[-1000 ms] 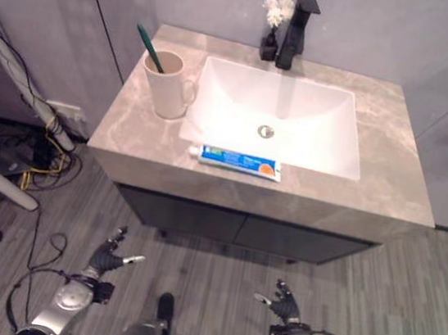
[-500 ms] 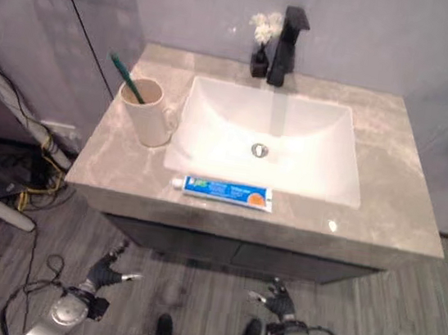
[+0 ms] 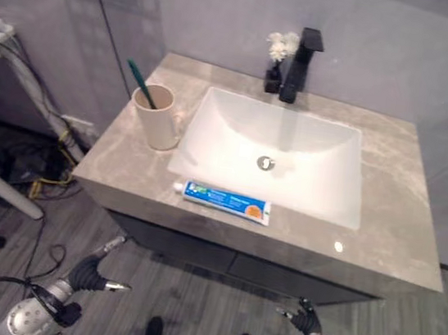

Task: Put brush and paste in cup on sink, flatten towel.

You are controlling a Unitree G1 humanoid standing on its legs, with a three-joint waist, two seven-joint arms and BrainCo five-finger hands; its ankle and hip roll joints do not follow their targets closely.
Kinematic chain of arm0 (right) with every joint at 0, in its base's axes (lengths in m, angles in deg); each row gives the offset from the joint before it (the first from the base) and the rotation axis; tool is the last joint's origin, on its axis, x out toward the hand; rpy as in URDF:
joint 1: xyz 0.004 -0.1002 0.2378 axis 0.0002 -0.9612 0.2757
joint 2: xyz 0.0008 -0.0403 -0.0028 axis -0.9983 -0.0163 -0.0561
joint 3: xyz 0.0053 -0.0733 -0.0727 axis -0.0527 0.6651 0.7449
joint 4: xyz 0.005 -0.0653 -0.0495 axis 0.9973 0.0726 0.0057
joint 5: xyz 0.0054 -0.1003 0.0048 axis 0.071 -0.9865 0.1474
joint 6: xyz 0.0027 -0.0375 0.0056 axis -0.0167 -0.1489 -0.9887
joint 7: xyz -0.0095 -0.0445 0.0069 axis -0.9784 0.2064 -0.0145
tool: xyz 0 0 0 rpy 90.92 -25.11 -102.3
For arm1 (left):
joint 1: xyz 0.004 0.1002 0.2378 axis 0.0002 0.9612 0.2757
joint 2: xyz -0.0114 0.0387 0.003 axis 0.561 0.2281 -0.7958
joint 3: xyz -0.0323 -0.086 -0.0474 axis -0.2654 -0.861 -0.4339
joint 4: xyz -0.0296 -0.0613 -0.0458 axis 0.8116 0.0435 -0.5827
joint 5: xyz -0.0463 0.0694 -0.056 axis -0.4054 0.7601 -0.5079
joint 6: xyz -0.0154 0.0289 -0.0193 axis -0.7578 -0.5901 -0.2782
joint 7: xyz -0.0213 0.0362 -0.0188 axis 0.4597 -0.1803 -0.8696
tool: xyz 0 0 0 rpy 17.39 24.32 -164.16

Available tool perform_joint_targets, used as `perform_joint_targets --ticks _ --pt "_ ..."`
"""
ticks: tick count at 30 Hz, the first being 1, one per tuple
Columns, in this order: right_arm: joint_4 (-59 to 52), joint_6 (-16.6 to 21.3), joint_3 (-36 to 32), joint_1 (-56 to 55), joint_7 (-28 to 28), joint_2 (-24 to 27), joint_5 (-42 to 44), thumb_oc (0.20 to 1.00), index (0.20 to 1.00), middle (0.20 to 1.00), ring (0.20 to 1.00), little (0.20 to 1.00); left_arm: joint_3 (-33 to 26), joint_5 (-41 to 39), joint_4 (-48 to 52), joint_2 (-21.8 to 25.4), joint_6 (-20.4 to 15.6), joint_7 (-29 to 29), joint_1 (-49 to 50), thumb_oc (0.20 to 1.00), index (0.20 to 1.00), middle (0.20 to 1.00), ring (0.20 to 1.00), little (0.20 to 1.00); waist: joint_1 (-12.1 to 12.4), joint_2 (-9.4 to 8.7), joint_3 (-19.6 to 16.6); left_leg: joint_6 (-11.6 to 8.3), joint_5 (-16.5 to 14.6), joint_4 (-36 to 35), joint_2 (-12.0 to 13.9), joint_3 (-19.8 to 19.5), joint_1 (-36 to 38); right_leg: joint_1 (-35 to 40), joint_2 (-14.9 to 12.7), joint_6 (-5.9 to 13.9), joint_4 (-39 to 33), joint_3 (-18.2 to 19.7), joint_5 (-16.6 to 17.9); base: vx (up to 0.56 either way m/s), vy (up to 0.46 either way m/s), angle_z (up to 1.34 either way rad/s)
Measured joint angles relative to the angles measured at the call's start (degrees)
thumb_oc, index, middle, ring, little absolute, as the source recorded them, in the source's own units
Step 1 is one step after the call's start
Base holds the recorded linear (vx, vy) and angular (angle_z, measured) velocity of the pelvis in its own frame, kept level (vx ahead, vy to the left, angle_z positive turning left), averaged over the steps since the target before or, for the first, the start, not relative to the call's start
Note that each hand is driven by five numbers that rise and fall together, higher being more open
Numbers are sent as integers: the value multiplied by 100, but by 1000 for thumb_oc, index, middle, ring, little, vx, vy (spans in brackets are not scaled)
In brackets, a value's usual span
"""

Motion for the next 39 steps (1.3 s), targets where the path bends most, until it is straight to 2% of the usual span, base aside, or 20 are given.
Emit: perform_joint_targets --ticks 3,5,8,12,13,14,16,17,20,27,30,35,39 --pt "186 22 -23 -246 -53 78 -350 1000 1000 1000 1000 1000 -523 290 812 341 -227 -283 353 1000 1000 1000 1000 1000 122 86 29 -27 58 -5 -52 -291 -102 90 -26 39 11 -312 -74 22 -30 53" --pt "204 30 -161 -409 -48 94 -389 1000 1000 1000 1000 1000 -708 295 963 323 -354 -495 335 1000 1000 1000 1000 1000 259 185 20 -27 58 -3 -82 -342 -90 145 -50 56 11 -365 -113 9 -24 20" --pt "215 27 -222 -394 -49 87 -480 1000 1000 1000 1000 1000 -774 292 1029 307 -381 -663 68 1000 1000 1000 1000 1000 238 281 28 -26 58 -7 -118 -353 -107 140 -100 83 13 -379 -116 4 -11 3" --pt "91 15 -216 -382 -39 67 -483 1000 1000 1000 1000 1000 -924 152 1369 163 -393 -770 -575 1000 1000 1000 1000 1000 32 303 34 6 80 -12 -152 -311 -179 30 -127 93 14 -334 -76 -3 12 -5" --pt "5 11 -236 -427 -30 68 -479 1000 1000 1000 1000 1000 -930 -232 1400 -117 -385 -677 -714 1000 1000 1000 1000 1000 -121 307 33 6 79 -13 -163 -291 -190 -14 -127 102 14 -317 -76 -14 29 -15" --pt "-75 11 -263 -439 -22 79 -476 1000 1000 1000 1000 1000 -914 -785 1368 -642 -372 -606 -913 1000 1000 1000 1000 1000 -151 359 30 10 79 -44 -165 -224 -178 -38 -147 109 14 -249 -54 -16 36 -19" --pt "-76 -8 -243 -420 5 66 -475 1000 1000 1000 1000 1000 -864 -1030 1349 -827 -358 -501 -1056 1000 1000 1000 1000 1000 -220 366 31 19 85 -71 -172 -162 -175 -107 -143 77 13 -170 1 -7 35 -27" --pt "-103 -15 -262 -405 22 66 -469 1000 1000 1000 1000 1000 -852 -1132 1356 -655 -322 -358 -1148 1000 1000 1000 1000 1000 -355 384 42 26 91 -95 -168 -99 -184 -168 -126 61 15 -107 34 -7 51 -31" --pt "-152 -35 -376 -511 91 170 -468 1000 1000 1000 1000 1000 -850 -1190 1340 -538 -291 -224 -1449 1000 1000 1000 1000 1000 -452 514 80 27 91 -158 -165 141 -160 -309 -122 50 14 127 82 -7 47 -35" --pt "-161 -43 -426 -544 99 236 -474 1000 1000 1000 1000 1000 -576 -1070 1113 -476 -200 -154 -1880 1000 1000 1000 1000 1000 -797 714 148 38 98 -288 -148 489 20 -429 -97 53 10 459 115 14 29 -25" --pt "-177 -43 -460 -550 98 286 -475 1000 1000 1000 1000 1000 -439 -1065 970 -471 -186 -129 -1994 1000 1000 1000 1000 1000 -965 802 191 38 97 -290 -146 503 18 -438 -99 54 -4 474 115 20 8 -6" --pt "-190 -43 -483 -565 92 339 -474 1000 1000 1000 1000 1000 -372 -1037 842 -456 -174 11 -2014 1000 1000 1000 1000 1000 -987 853 171 35 92 -296 -122 643 16 -527 -64 53 -33 618 126 36 2 -14" --pt "-191 -41 -484 -573 83 404 -477 1000 1000 1000 1000 1000 -195 -481 523 -404 -144 18 -2102 1000 1000 1000 1000 1000 -1000 879 154 35 92 -296 -112 649 19 -528 -48 51 -33 630 127 0 0 0"
